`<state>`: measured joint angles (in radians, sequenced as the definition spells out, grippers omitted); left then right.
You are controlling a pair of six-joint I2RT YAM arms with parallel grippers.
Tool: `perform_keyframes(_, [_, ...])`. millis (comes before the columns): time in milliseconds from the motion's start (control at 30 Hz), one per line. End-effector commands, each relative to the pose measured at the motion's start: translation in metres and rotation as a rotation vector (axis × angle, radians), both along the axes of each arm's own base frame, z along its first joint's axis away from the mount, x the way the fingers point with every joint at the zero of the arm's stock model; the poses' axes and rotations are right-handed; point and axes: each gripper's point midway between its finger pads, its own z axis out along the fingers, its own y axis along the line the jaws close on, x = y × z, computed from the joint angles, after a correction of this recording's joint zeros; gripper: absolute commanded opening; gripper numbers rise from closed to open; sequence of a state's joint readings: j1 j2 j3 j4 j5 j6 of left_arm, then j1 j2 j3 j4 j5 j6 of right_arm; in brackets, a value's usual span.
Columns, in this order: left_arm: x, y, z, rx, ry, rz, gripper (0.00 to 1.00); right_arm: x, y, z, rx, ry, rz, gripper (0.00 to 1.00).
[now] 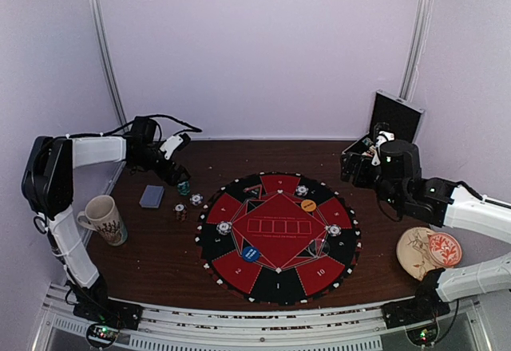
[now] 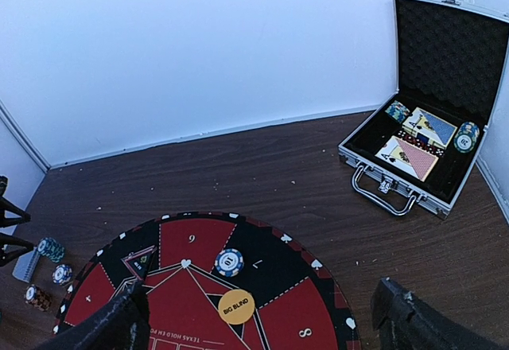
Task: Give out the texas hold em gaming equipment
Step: Pick up the pile of poker chips from the pile of poker chips.
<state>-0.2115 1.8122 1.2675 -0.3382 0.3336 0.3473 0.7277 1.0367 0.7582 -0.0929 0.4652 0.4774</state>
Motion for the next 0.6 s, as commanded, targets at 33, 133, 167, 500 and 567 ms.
perform_keyframes(33, [0.004, 0.001, -0.013, -0.02, 0.016, -0.022, 0.9, 0.001, 0.002, 0.007, 0.016, -0.014, 0.012, 0.98])
perform_keyframes(133, [0.002, 0.001, -0.016, -0.026, 0.027, -0.031, 0.89, 0.001, 0.003, 0.006, 0.015, -0.014, 0.012, 0.98])
perform_keyframes(167, [0.002, 0.0, -0.017, -0.025, 0.028, -0.032, 0.88, 0.001, 0.003, 0.006, 0.015, -0.013, 0.014, 0.98])
perform_keyframes(500, [0.007, 0.003, -0.036, -0.001, 0.06, -0.013, 0.83, 0.0, 0.004, 0.006, 0.016, -0.013, 0.018, 0.97])
perform_keyframes(567, [0.008, 0.004, -0.037, 0.0, 0.062, -0.01, 0.82, 0.0, 0.004, 0.006, 0.016, -0.013, 0.019, 0.97])
